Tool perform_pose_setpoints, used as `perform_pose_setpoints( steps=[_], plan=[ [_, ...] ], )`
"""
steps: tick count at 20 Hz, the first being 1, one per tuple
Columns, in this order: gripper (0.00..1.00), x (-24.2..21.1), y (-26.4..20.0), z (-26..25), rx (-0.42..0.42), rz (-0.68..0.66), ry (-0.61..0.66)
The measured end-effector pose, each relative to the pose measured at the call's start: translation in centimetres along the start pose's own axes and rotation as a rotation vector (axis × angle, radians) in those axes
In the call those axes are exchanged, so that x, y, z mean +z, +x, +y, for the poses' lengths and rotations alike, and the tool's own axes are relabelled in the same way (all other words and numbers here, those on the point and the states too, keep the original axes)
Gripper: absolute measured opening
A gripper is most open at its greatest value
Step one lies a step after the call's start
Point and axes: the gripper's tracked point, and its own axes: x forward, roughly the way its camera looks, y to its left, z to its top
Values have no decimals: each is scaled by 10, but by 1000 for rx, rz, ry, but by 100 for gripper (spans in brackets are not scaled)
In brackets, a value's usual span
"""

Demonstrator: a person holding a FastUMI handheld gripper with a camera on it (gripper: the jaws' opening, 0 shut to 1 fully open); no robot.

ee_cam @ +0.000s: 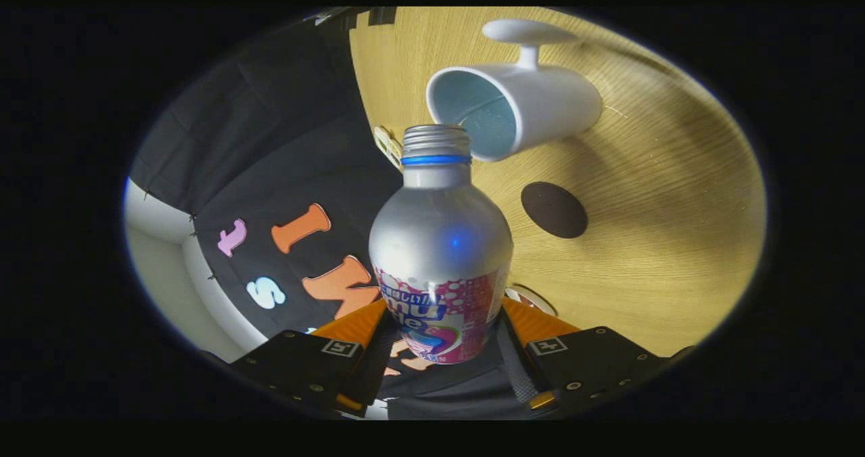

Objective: Take the bottle from table, then pour the juice into the cup, finally place the bottle on the coaster

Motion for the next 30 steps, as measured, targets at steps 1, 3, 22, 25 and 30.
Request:
perform_pose_setpoints(
  steps=[1, 3, 22, 25, 30],
  plan=[
    [75, -1, 0, 0, 4, 1, 3],
    [75, -1, 1, 0, 5, 2, 12],
    [76, 8, 0, 21, 38, -32, 133],
    [76, 10, -1, 25, 43, -33, 150],
    [76, 9, -1, 28, 49, -26, 165]
  ],
)
